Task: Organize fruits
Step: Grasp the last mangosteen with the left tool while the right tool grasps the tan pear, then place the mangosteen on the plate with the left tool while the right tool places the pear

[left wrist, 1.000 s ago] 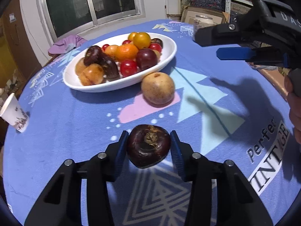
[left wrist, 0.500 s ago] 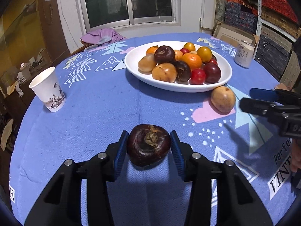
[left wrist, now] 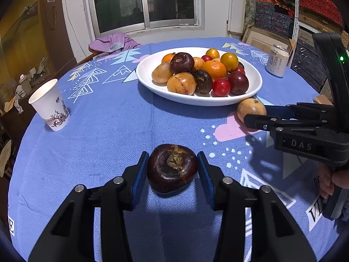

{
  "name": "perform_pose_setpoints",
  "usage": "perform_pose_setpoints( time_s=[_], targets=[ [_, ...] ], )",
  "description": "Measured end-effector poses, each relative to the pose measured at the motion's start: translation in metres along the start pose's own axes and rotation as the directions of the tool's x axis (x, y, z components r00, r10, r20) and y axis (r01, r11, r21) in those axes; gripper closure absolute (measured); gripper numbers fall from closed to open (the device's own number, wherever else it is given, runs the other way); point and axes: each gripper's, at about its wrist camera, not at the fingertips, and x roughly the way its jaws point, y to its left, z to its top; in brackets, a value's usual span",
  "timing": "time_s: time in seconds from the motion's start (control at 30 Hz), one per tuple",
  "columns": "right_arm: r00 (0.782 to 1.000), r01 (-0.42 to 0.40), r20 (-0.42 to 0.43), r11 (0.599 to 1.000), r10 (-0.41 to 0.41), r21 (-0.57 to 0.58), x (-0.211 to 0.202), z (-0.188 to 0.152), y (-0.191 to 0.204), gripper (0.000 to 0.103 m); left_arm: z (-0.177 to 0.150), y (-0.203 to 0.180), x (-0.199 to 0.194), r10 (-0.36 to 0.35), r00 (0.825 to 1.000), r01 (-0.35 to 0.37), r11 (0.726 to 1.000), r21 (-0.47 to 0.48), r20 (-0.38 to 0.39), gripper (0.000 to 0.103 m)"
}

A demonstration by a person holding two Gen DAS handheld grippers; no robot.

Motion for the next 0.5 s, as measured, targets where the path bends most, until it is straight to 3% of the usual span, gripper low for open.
perform_pose_setpoints(
  time_s=[0.3,0.5],
  targets=[
    [0.999,-0.034,0.014,0.999,0.033,0.011,-0.013,-0.005,-0.001,0.059,-0.001,-0.001,-0.002,0.004,1.000,-0.004,1.000,0.005,0.007,0.059],
    [0.995,-0.071,0.070,0.997,0.071,0.000,-0.040,-0.008,0.002,0.059,0.001,-0.002,-0.005,0.004,1.000,-0.004,1.000,0.003,0.019,0.059]
  ],
)
